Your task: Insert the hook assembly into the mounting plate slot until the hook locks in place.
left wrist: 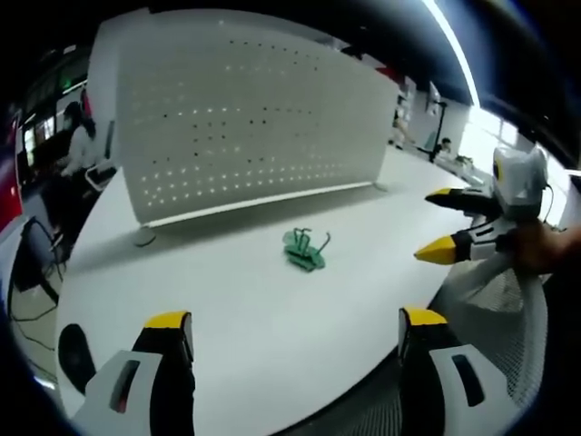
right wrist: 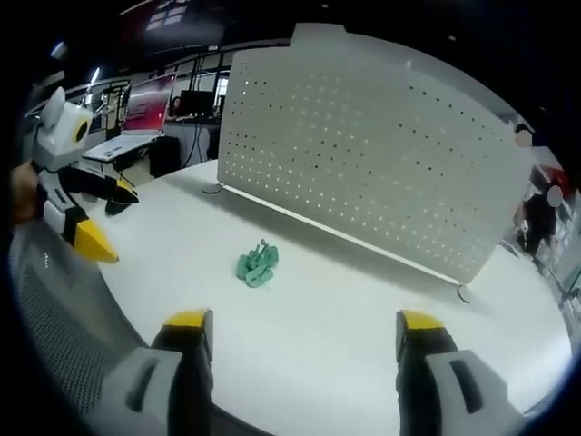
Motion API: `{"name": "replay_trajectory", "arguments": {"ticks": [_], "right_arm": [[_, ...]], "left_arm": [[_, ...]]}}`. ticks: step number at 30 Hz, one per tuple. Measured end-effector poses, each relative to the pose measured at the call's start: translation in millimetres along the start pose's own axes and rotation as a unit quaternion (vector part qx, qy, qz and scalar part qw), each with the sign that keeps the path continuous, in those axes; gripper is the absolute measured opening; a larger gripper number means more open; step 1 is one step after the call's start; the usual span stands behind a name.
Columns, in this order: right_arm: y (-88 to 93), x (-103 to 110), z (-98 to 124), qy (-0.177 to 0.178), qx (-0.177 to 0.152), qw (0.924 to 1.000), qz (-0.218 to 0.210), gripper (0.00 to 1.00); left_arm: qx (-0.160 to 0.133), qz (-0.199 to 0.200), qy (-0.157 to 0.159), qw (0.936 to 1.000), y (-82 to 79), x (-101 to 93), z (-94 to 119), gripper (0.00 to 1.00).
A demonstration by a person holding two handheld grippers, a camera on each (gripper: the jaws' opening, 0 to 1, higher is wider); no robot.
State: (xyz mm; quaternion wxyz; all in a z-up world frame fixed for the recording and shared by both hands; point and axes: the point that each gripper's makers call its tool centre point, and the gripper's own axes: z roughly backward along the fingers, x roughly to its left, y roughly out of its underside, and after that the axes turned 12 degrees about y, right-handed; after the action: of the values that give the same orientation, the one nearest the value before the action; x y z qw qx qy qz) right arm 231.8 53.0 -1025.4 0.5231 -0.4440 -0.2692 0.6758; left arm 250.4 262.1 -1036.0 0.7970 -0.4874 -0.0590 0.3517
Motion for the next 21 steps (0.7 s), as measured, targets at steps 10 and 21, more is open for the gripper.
{"name": "replay_trajectory", "arguments": {"ticks": [10,21], "right_arm": [[1.8,1.2,0.4,-0.003,0.004,1.0000,0.000,0.79],[-6.3,-5.1,-1.3,0.004,-0.008,0.9970,-0.077,0.76]], "left_arm": [[-0.003,0.003,0.000,1.0000,-0.3,-0.1,0.7,0.95],[-0.028,0.016,-0.006,0.9995,-10.5,5.4,9.3,0.94]]}}
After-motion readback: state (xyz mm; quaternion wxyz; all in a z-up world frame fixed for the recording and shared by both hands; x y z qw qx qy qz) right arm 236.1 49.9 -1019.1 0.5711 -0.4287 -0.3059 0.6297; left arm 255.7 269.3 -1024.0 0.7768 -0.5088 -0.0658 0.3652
